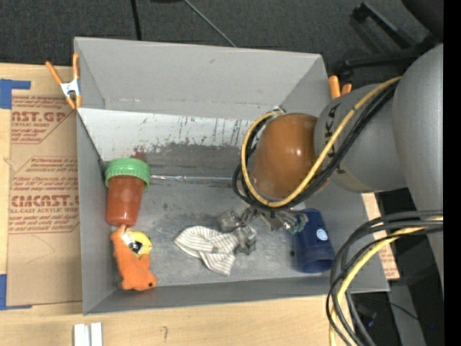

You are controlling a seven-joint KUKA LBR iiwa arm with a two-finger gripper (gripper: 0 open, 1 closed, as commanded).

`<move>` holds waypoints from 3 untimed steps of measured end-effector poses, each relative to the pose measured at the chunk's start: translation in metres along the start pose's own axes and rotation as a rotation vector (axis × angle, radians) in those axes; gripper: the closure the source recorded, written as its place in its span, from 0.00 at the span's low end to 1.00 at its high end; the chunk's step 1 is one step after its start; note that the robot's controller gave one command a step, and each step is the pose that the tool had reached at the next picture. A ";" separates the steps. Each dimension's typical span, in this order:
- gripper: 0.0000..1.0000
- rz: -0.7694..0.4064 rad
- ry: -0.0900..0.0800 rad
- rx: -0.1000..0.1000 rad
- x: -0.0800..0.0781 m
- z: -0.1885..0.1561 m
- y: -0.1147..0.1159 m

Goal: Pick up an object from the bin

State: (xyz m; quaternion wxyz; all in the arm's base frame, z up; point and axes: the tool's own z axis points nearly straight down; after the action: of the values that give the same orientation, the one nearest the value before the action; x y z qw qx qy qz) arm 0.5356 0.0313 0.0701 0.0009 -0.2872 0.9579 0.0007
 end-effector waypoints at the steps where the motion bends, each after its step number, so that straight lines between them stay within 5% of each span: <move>1: 1.00 0.000 0.000 0.000 0.000 0.000 0.000; 3: 1.00 0.000 0.009 -0.004 0.002 -0.018 0.002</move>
Offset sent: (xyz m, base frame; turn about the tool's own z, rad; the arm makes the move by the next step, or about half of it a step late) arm -0.0001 -0.0001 0.0439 0.0000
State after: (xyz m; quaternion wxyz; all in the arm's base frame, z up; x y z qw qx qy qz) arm 0.5327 0.0314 0.0883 -0.0040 -0.2874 0.9578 0.0015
